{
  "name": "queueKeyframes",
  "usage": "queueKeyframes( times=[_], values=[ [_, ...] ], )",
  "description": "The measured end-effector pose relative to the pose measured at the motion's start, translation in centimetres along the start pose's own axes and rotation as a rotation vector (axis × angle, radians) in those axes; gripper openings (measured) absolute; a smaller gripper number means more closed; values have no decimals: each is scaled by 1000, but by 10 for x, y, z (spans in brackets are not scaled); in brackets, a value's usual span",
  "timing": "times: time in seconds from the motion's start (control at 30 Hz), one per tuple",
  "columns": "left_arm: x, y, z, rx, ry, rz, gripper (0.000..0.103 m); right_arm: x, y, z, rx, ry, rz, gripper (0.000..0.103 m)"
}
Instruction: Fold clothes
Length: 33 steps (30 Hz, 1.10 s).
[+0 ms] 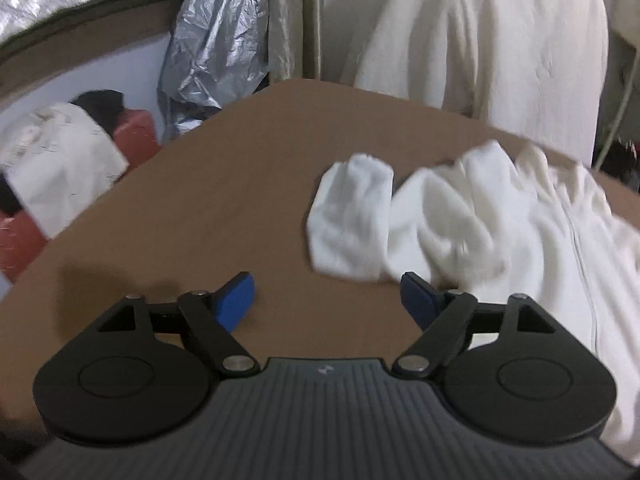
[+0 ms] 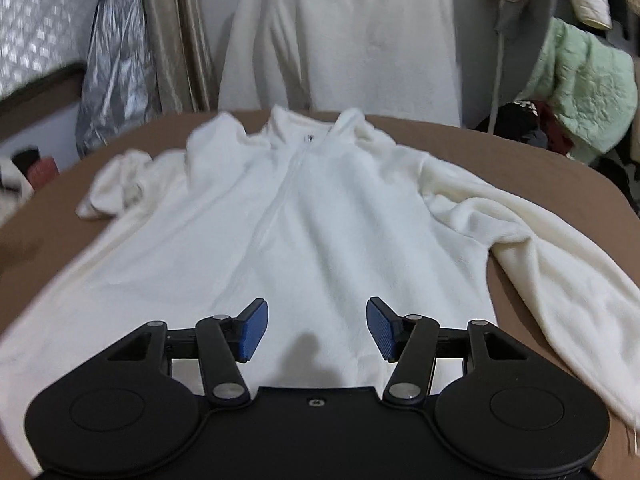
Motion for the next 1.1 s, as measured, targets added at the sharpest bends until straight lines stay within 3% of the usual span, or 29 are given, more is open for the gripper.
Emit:
queueKeyframes(
  times=[0.2,0.27,0.37,0.5,0.57,0.6,0.63,0.7,0.8,0.83,0.9,0.97,1.0,1.1],
  values=[
    [36,-76,-10,-18,-102,-39,81,29,-33,27,-45,-73,36,60],
    [46,-93,-13,-7,-97,-35,81,41,-36,34,-57,-93,51,60],
    [54,-128,-15,-40,-61,-62,91,56,-32,38,-66,-105,39,61],
    [55,-178,-11,-118,-46,-108,91,74,-25,38,-82,-142,17,62],
    [50,-186,-12,-75,-27,-74,62,81,-26,42,-81,-185,-4,62],
    [50,-186,-14,-61,-37,-39,17,85,-27,44,-80,-206,-15,62],
    [47,-178,-19,-13,-48,-53,16,86,-28,47,-76,-218,-19,62],
    [35,-152,-36,133,-56,-161,15,87,-32,51,-66,-225,-19,63],
    [7,-95,-70,450,-38,-240,15,85,-35,53,-54,-221,-15,65],
    [-7,-79,-80,517,-23,-268,15,86,-35,53,-53,-224,-17,65],
    [-40,-67,-91,532,72,-258,17,88,-34,52,-52,-232,-22,65],
    [-68,-77,-94,481,176,-180,25,88,-33,52,-58,-227,-22,65],
    [-78,-91,-91,449,195,-172,34,88,-32,52,-62,-223,-20,65],
    [-98,-148,-72,306,139,-256,41,89,-33,53,-64,-223,-17,65]
  ],
)
Point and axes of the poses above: each gripper's, at about its wrist camera, not at the fingertips, and y roughly against the way its jaws point, x to its right, z to its underside, the point moved 7 cm from there along -y, roughly the way its jaws point, and after that the axes turned 10 degrees about -z, right-handed, at the moved point
